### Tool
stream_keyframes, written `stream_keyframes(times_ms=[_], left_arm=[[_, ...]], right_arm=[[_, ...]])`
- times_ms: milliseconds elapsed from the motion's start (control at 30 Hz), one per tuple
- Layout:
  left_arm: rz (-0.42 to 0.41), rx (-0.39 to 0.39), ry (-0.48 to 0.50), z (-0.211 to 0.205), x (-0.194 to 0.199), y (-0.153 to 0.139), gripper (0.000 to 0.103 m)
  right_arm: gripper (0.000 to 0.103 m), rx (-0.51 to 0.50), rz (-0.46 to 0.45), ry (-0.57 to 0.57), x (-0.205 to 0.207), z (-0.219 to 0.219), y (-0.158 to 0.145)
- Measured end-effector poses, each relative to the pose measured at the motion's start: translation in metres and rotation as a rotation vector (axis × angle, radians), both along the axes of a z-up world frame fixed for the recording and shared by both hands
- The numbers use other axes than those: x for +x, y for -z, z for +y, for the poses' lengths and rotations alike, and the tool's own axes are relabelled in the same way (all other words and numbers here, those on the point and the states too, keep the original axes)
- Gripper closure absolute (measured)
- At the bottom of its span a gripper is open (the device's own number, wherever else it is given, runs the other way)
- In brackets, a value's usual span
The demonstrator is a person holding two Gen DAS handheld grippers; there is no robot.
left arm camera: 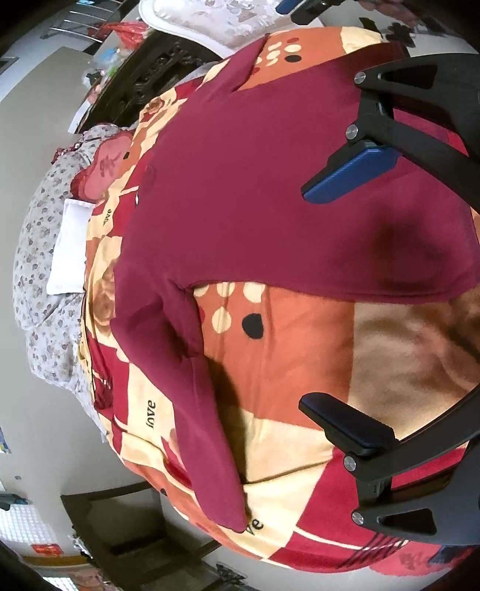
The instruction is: Fold small clothes
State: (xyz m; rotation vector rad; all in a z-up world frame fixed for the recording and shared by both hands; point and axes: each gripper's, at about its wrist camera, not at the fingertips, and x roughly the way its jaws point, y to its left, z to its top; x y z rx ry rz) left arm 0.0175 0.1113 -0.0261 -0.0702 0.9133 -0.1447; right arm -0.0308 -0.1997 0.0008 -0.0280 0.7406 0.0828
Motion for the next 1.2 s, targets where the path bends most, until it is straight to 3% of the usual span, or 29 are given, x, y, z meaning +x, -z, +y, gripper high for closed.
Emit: stream_keyframes(times_ms=[200,533,767,967,1100,1200], left_arm=[[0.032,-0.014,-0.028,0.011,0.009,0.004,0.0],[0.076,0.018,-0.077,0.036,0.021,0.024,0.0],[0.015,0.071,-0.155,0.036,0.033,0.019,0.0],[0.016,0.084,-0.179,0.036,0.045,0.023,0.0],[0.023,0.09,-0.182,0.037,0.05,0.027,0.0],[0.026,0.101,-0.188,0.039,0.052,0.028,0.0]], right_arm=[[0.0,-0.004,-0.021,0.009,0.006,0.001,-0.005],[0.0,-0.042,-0.001,-0.005,0.053,0.023,0.019],[0.0,-0.072,-0.042,-0.02,0.094,0.034,0.034],[0.0,-0.165,0.072,0.023,0.129,0.025,0.091],[0.0,-0.116,0.211,0.021,0.143,0.014,0.126],[0.0,-0.094,0.214,0.018,0.144,0.01,0.129]])
